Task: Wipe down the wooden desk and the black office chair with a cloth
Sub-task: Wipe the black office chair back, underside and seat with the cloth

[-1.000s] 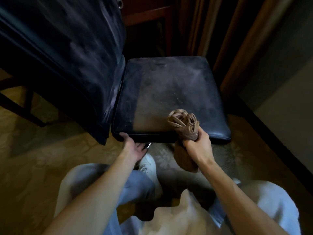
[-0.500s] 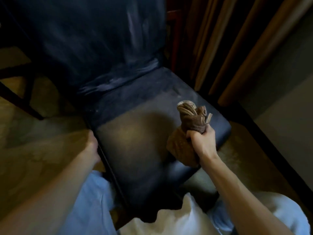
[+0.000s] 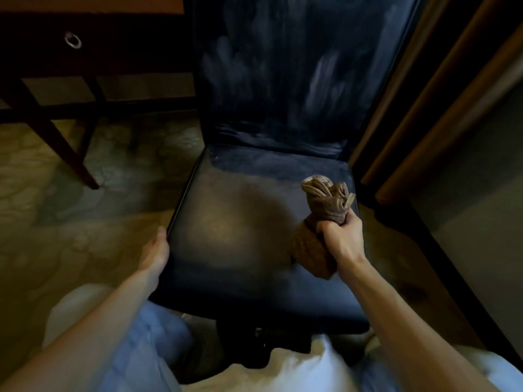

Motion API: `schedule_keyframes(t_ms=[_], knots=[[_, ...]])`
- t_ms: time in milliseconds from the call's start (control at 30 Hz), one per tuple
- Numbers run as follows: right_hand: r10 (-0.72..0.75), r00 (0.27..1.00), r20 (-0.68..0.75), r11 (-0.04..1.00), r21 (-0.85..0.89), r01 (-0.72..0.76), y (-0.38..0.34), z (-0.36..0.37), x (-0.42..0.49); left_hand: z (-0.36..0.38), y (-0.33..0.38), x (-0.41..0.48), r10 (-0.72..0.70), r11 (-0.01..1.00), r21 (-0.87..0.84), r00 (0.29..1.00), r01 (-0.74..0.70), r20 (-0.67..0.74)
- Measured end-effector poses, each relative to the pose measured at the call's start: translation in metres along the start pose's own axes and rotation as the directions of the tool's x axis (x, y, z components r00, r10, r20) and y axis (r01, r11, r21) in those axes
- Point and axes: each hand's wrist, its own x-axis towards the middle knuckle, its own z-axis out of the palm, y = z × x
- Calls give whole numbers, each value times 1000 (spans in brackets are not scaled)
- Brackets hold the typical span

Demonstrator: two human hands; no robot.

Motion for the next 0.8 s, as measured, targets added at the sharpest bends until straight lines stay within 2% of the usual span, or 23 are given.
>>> schedule_keyframes(t_ms=[200, 333, 433, 633, 800], knots=[[10, 998, -56, 1000, -2, -10, -6, -17, -17, -2, 8, -34, 186, 972, 170, 970, -160, -154], [20, 999, -39, 1000, -16, -21, -5, -17, -25, 0, -3, -45, 309, 919, 294, 944, -264, -118], [30, 999, -23, 999, -33, -31, -4, -11, -25, -4, -4, -40, 353, 910, 265, 931, -319, -91], [62, 998, -2, 993, -103, -62, -12, 16, -30, -21, -2, -31, 272, 946, 194, 962, -262, -30], [-7, 998, 54, 991, -135, 15, -27, 38, -31, -32, 5, -44, 172, 972, 153, 984, -177, 46]])
